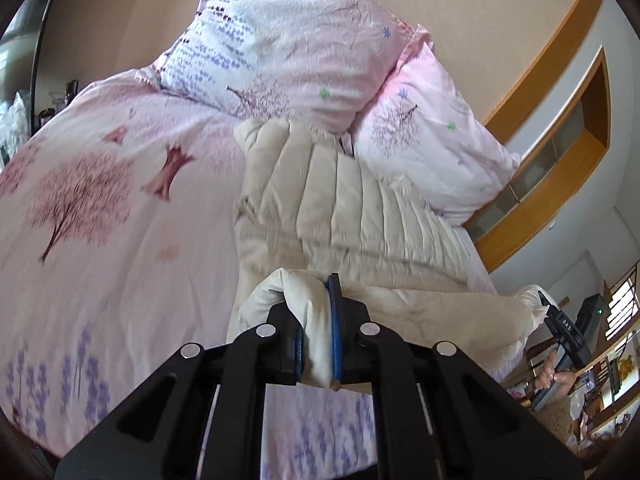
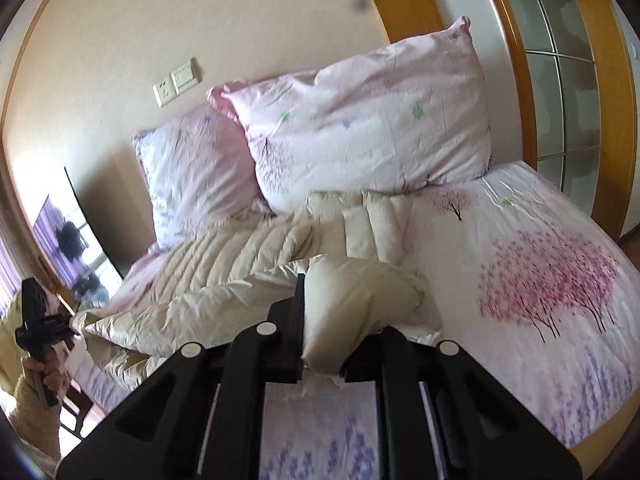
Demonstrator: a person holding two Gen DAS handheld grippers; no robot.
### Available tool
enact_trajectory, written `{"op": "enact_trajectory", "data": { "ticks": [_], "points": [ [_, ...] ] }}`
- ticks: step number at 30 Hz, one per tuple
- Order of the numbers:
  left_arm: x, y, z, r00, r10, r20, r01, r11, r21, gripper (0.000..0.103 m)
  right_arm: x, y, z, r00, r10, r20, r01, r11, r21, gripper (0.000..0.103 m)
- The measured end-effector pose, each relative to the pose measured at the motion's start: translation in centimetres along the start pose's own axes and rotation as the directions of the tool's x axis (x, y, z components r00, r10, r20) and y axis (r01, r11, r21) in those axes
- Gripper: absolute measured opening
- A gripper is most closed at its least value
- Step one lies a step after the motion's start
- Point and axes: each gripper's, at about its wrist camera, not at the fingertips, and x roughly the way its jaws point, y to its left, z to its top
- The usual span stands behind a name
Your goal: Fold large clothes
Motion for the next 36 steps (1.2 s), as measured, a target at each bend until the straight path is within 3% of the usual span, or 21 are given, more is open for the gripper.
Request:
{"op": "enact_trajectory", "data": {
  "ticks": [7, 14, 20, 29, 33, 35, 36],
  "points": [
    [1.5, -0.7, 5.3, 0.997, -0.011, 0.071, 0.01, 1.0, 0.015, 0.009, 2.8, 0.1, 3.7, 0.998, -0.022, 0.061, 0.02, 0.999, 0.032, 0.012],
    [4.9, -1.8, 12.7, 0.991, -0.013, 0.136, 0.005, 0.998, 0.061, 0.009, 8.2, -0.3, 8.5, 0.992, -0.065, 0.104, 0.056, 0.995, 0.088, 0.012],
    [11.4, 1.1, 16.6, 0.996, -0.018, 0.092, 0.023, 0.998, -0.059, 0.009, 16.4, -2.2, 10.0, 0.992, -0.126, 0.004, 0.124, 0.981, 0.152, 0.012],
    [16.6, 4.0, 17.1, 0.998, -0.044, 0.04, 0.05, 0.984, -0.17, 0.009, 24.9, -5.3, 9.9, 0.981, -0.122, -0.154, 0.16, 0.951, 0.266, 0.014],
    [17.9, 5.3, 17.4, 0.996, -0.08, 0.032, 0.085, 0.97, -0.228, 0.009, 26.8, -6.2, 10.1, 0.977, -0.101, -0.188, 0.159, 0.932, 0.326, 0.023],
    [18.6, 5.7, 17.8, 0.995, -0.098, 0.033, 0.103, 0.959, -0.262, 0.01, 27.5, -6.9, 10.4, 0.978, -0.078, -0.195, 0.147, 0.917, 0.371, 0.042],
    [18.9, 5.9, 18.0, 0.993, -0.11, 0.033, 0.115, 0.954, -0.276, 0.013, 27.9, -7.2, 10.7, 0.979, -0.068, -0.191, 0.14, 0.909, 0.393, 0.047]
  ]
}}
